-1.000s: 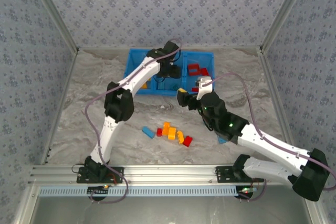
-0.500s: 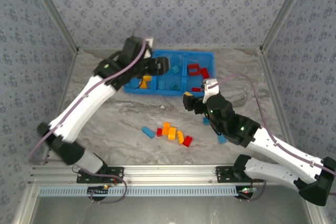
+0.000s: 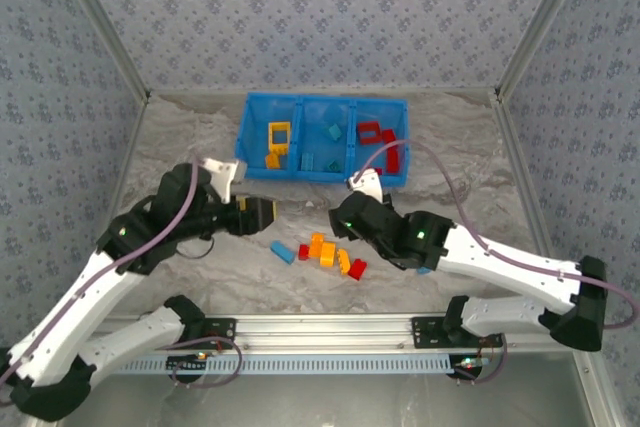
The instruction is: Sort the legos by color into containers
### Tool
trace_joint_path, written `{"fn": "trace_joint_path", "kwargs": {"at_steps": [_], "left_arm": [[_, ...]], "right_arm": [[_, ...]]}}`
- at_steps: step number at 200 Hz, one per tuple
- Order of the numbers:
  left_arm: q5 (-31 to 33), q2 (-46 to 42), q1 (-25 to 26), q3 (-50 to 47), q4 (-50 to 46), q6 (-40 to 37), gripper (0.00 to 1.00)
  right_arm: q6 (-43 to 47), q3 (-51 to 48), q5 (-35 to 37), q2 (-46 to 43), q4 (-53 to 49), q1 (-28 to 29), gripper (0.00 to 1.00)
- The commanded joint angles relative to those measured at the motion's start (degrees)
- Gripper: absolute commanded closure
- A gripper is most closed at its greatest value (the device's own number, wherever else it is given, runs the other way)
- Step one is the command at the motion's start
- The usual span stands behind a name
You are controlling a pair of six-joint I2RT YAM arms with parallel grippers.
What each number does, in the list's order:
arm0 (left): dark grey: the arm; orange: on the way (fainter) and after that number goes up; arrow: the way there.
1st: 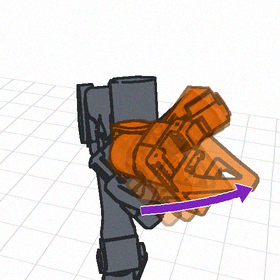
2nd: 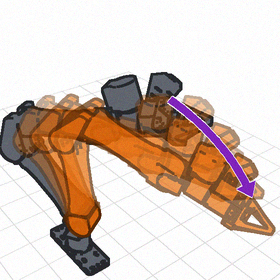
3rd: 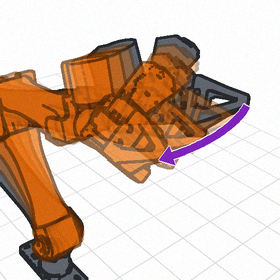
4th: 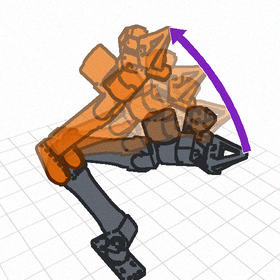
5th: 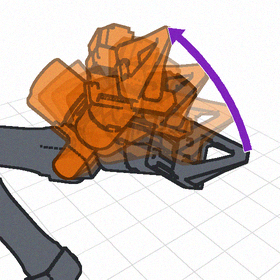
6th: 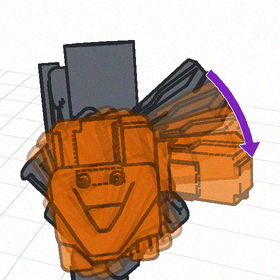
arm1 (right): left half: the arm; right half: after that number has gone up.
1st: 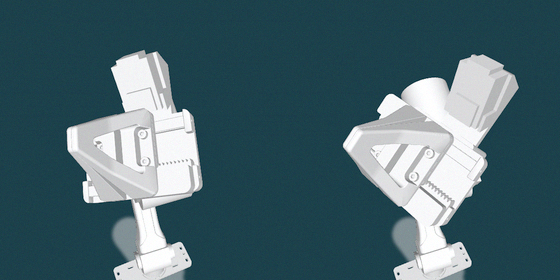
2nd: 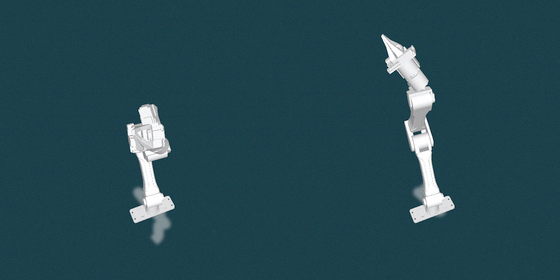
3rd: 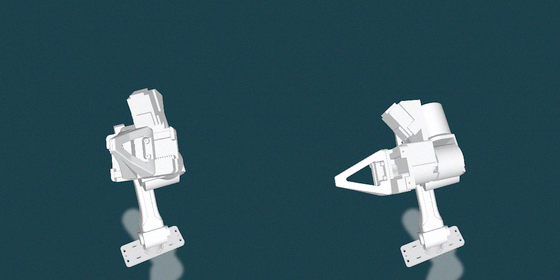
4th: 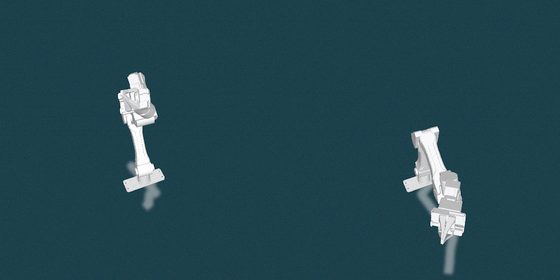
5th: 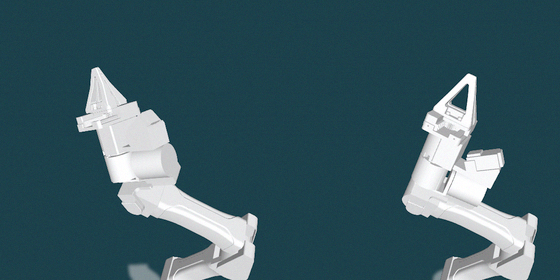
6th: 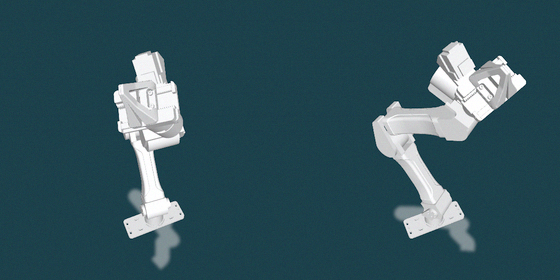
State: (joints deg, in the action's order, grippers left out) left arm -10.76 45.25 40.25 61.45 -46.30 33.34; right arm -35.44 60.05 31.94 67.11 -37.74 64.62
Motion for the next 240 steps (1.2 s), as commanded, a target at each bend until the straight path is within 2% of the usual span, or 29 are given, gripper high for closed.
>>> {"fn": "trace_joint_path", "kwargs": {"at_steps": [1,19,36,64,100,134,191,200,240], "left_arm": [[-1.5,-5.4,0.2,-3.6,-2.2,3.6,0.30],[1.2,-8.7,0.2,-6.4,-3.4,5.4,0.30],[1.8,-9.6,0.2,-7.5,-2.6,6.3,0.30],[1.7,-8.9,0.2,-8.0,0.0,7.2,0.30],[0.4,-9.2,0.2,-9.4,0.7,5.9,0.30],[1.1,-10.0,0.3,-9.2,-1.6,4.8,0.29],[2.0,-9.9,0.2,-10.2,-2.4,5.6,0.29],[2.3,-10.0,0.2,-10.4,-2.3,5.7,0.29],[2.5,-9.9,0.2,-10.5,-1.7,5.8,0.29]], "right_arm": [[-4.1,1.7,-4.5,4.1,-7.4,1.0,0.22],[-6.9,2.2,-8.4,9.0,-4.9,0.9,0.24],[-13.2,4.3,-8.6,15.0,-4.9,0.4,0.26],[-25.1,9.6,-12.7,25.2,-7.7,-4.7,0.29],[-27.1,16.8,-19.4,34.6,-6.7,-8.4,0.31],[-28.0,20.5,-22.8,40.6,-6.8,-8.5,0.31],[-26.3,20.8,-22.6,41.6,-4.7,-7.5,0.35],[-25.2,21.6,-22.6,41.7,-5.1,-7.0,0.38],[-24.0,24.5,-17.8,40.0,-8.4,-3.0,0.44]]}}
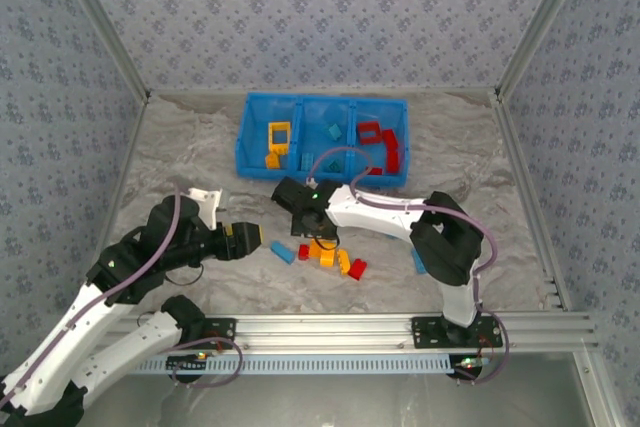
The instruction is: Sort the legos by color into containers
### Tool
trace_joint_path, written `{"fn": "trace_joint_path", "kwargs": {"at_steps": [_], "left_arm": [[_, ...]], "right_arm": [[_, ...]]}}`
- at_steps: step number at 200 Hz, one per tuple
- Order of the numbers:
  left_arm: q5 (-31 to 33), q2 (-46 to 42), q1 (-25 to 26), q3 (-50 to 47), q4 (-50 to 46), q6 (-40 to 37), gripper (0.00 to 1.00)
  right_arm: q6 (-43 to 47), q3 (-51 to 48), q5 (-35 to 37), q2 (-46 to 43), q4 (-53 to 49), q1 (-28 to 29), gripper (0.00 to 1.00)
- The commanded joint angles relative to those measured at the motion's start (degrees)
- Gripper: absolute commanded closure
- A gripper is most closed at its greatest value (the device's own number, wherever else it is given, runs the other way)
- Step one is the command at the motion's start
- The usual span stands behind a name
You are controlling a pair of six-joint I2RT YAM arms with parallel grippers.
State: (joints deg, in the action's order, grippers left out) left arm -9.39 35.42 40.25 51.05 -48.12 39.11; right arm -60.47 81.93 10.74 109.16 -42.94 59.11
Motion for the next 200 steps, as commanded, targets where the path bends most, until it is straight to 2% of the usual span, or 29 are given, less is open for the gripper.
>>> {"fn": "trace_joint_path", "kwargs": {"at_steps": [1,38,58,74,90,118,154,200], "left_arm": [[1.2,-0.1,0.2,-0.1,0.0,0.0,0.29],[6.4,-1.4,0.2,1.4,-3.0,0.5,0.30],[9.4,-2.3,0.2,2.0,-4.3,1.0,0.31],[10.3,-3.2,0.2,2.2,-4.5,1.5,0.31],[11.1,-3.9,0.2,2.6,-5.0,1.9,0.31],[15.0,-6.3,0.2,3.8,-7.1,3.6,0.32],[21.8,-11.1,0.2,5.3,-11.3,6.8,0.32],[21.4,-12.0,0.2,5.3,-12.2,7.7,0.32]], "right_arm": [[1.1,2.6,3.4,-2.2,-3.2,2.6,0.44],[0.9,3.6,1.1,-2.3,-3.7,5.4,0.54],[6.0,4.8,-0.2,-0.9,-1.3,6.2,0.55],[14.0,5.0,-3.1,-0.3,2.9,6.9,0.53],[21.1,6.5,-5.0,1.3,3.3,7.6,0.48],[28.8,8.9,-7.9,5.0,2.5,7.7,0.41],[34.0,14.6,-7.1,10.0,-1.4,7.1,0.39],[35.9,19.8,-5.0,16.5,-6.4,7.1,0.46]]}}
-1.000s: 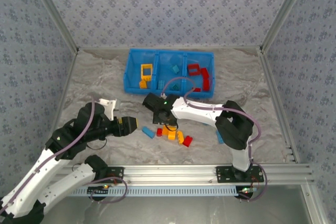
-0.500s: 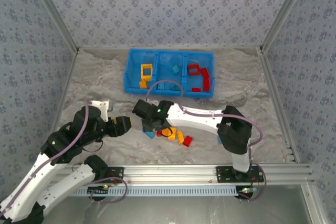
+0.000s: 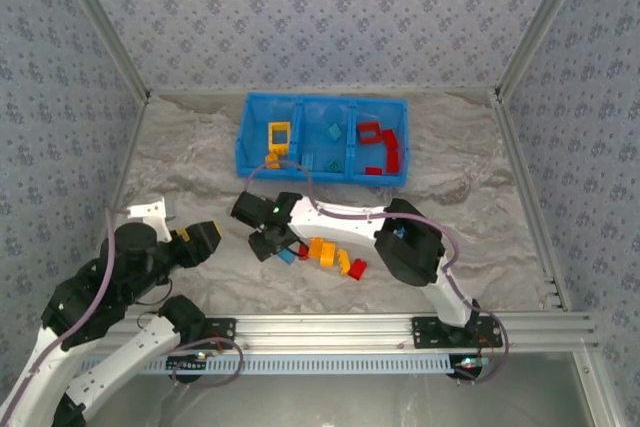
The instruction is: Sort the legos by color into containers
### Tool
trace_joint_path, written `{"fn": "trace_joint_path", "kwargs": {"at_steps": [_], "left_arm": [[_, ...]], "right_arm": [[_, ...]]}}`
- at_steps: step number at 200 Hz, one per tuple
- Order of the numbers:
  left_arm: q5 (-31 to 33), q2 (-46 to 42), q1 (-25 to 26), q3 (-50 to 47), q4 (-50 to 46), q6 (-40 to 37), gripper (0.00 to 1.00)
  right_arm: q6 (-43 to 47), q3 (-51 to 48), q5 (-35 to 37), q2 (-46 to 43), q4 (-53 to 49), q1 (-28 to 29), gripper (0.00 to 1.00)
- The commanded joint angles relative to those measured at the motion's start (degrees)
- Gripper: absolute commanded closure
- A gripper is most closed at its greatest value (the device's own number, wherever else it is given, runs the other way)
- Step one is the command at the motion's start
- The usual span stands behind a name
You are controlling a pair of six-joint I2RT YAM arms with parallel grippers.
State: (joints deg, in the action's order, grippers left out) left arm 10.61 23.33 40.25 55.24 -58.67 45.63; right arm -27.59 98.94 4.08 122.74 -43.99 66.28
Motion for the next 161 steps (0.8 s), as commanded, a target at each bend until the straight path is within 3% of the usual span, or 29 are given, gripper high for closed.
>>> {"fn": "trace_joint_path", "kwargs": {"at_steps": [1,51,95,130,161], "left_arm": [[1.4,0.1,0.2,1.0,-1.6,1.2,0.32],[0.5,0.8,0.2,0.9,-0.7,1.1,0.32],[-0.3,1.0,0.2,0.7,0.0,1.0,0.32],[-3.8,2.5,0.3,0.6,3.1,0.4,0.32],[-11.4,10.7,0.2,1.4,10.7,-0.4,0.32]], "right_arm": [[3.1,2.8,1.8,3.0,-5.4,0.0,0.46],[3.5,1.8,4.1,4.2,-4.7,0.6,0.54],[3.4,2.3,4.3,4.2,-3.7,0.3,0.78],[2.7,2.6,6.7,-1.2,-3.5,-1.5,0.82],[1.5,2.1,10.4,-8.2,-2.6,-6.5,0.83]]}}
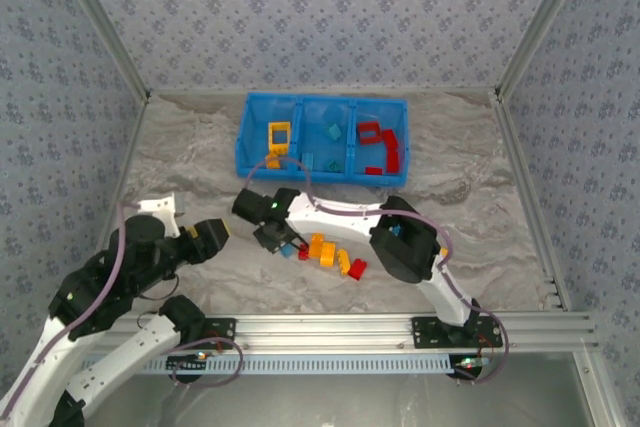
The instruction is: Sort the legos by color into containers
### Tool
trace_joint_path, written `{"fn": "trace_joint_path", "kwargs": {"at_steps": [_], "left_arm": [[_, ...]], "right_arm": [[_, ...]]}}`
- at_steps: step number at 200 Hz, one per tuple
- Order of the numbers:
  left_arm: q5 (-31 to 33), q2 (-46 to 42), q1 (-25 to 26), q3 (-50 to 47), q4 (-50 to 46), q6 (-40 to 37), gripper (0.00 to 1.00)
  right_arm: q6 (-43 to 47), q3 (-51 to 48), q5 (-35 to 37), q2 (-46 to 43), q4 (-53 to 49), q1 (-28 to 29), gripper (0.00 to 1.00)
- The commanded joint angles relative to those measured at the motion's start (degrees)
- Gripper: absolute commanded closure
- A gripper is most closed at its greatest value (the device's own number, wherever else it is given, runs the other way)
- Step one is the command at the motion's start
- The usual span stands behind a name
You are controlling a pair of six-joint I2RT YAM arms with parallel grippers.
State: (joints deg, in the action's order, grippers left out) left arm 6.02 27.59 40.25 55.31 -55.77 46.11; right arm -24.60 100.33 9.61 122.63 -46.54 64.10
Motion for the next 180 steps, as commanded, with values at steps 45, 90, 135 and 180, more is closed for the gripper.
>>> {"fn": "trace_joint_path", "kwargs": {"at_steps": [45,90,135,180], "left_arm": [[-6.5,21.3,2.8,6.2,18.7,-3.5,0.33],[5.2,37.3,8.1,13.9,22.1,-9.8,0.35],[13.1,47.6,12.0,16.5,27.4,-13.9,0.37],[17.8,50.5,15.1,16.0,28.7,-12.9,0.39]], "right_arm": [[-4.1,1.3,3.7,-10.1,3.4,-17.7,0.85],[-3.9,13.5,4.2,0.5,3.5,-25.0,0.86],[-6.4,28.2,5.7,12.8,-0.8,-27.7,0.89],[-9.6,32.1,4.6,18.6,-3.7,-29.1,0.86]]}}
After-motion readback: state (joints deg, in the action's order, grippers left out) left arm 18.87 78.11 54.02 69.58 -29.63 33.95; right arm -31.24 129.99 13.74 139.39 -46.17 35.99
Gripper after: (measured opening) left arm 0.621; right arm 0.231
